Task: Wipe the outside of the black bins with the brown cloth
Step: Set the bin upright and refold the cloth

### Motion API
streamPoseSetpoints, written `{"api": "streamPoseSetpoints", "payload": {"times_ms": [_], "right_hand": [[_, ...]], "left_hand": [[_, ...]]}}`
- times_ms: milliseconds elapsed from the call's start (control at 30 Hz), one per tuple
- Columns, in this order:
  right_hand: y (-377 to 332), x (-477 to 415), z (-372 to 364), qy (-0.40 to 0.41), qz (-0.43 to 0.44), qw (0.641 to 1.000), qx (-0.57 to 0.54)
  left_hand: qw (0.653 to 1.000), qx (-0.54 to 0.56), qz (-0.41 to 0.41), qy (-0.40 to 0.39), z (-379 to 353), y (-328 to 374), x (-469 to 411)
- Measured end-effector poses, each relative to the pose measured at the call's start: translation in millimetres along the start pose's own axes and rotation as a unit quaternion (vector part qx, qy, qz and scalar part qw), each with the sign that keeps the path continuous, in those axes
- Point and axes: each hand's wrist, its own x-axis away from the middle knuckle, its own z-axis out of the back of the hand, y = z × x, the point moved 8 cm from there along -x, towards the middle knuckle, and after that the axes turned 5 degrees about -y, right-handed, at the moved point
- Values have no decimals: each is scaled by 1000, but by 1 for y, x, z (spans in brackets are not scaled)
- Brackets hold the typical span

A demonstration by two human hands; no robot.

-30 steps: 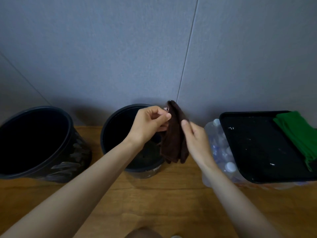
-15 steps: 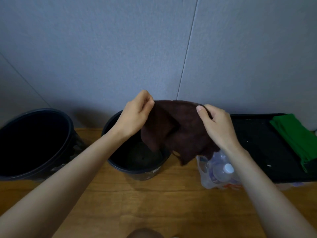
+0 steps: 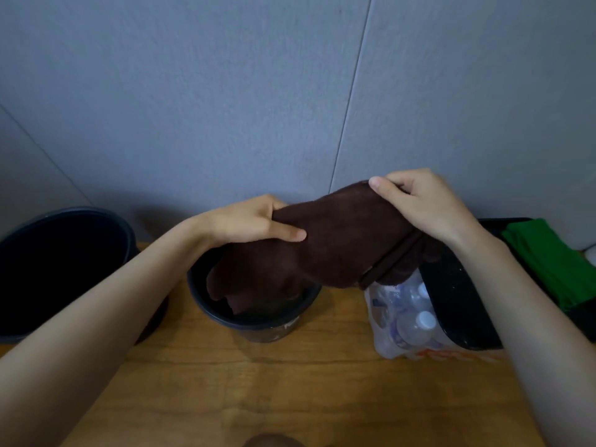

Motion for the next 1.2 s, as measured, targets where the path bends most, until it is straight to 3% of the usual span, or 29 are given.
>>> {"api": "streamPoseSetpoints", "payload": {"times_ms": [133, 267, 333, 367, 433, 500, 533, 667, 733, 800, 867, 967, 1100, 1200], "right_hand": [[14, -1, -20, 1, -33, 999, -35], [30, 17, -41, 100, -61, 992, -54], [47, 34, -51, 113, -126, 981, -100], [57, 42, -62, 80, -174, 969, -153], [66, 62, -103, -80, -270, 923, -262], [57, 79, -143, -199, -296, 859, -366], [50, 83, -155, -199, -299, 827, -434], [37, 70, -161, -42, -292, 686, -665], [29, 57, -146, -16, -257, 645, -720], [28, 49, -127, 11, -234, 625, -744], [33, 45, -112, 9, -229, 657, -718], [46, 36, -90, 10, -239, 779, -580], [53, 25, -51, 37, -208, 907, -365], [55, 26, -27, 81, -203, 945, -243]], "left_hand": [[980, 193, -44, -27, -9, 7, -3], [935, 350, -63, 10, -16, 7, -12], [908, 412, -68, 36, -15, 2, -11], [897, 434, -74, 40, -15, 0, -9], [873, 477, -94, 44, -15, -2, -5], [847, 516, -119, 42, -17, 2, -1], [835, 533, -128, 40, -19, 3, 1], [799, 590, -114, 25, -34, -2, 0], [798, 594, -98, 37, -36, -8, 1], [804, 586, -85, 50, -33, -14, 3], [818, 568, -45, 81, -28, -26, 3], [833, 533, 37, 147, -20, -51, -1], [867, 413, 60, 272, 6, -59, 5], [899, 282, 61, 329, 23, -48, 15]]}}
